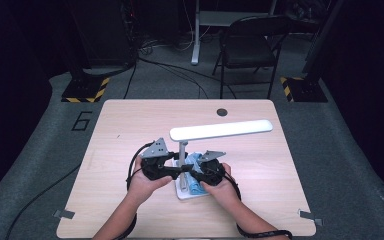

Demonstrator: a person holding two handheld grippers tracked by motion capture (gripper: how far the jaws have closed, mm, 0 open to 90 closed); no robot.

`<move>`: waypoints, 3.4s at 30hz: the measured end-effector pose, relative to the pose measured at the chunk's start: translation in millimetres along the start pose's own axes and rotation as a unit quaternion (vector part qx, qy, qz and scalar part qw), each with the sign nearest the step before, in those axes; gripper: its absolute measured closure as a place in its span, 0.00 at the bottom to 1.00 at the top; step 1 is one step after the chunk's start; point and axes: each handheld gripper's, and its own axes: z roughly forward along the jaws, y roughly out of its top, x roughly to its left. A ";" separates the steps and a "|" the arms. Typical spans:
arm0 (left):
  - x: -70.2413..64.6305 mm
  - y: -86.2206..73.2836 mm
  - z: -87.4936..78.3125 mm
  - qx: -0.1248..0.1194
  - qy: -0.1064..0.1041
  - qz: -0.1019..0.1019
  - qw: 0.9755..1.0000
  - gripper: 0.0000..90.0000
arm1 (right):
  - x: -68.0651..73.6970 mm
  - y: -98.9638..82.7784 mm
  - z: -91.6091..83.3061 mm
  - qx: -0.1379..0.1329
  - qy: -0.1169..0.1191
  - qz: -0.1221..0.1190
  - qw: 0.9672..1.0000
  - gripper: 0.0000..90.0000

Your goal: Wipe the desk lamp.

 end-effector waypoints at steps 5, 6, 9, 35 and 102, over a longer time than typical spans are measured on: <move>0.6 -0.7 0.3 -0.004 -0.001 -0.002 1.000 0.56 | -6.8 2.1 4.8 -0.012 -0.024 0.014 1.000 0.74; 0.4 -0.9 0.1 -0.004 -0.003 -0.003 1.000 0.56 | -10.0 2.7 5.8 -0.014 -0.021 0.026 0.999 0.74; 1.2 -1.5 -0.2 -0.006 -0.006 -0.002 1.000 0.56 | -18.5 8.0 9.4 -0.009 -0.029 0.035 0.999 0.74; 20.8 -13.1 -30.3 -0.008 0.031 -0.048 0.998 0.60 | 10.6 -13.5 -6.9 -0.022 -0.016 0.010 1.000 0.73; 14.6 -5.7 -39.0 -0.030 0.066 -0.043 0.996 0.71 | 2.1 -20.8 -19.8 -0.030 -0.023 0.029 0.999 0.70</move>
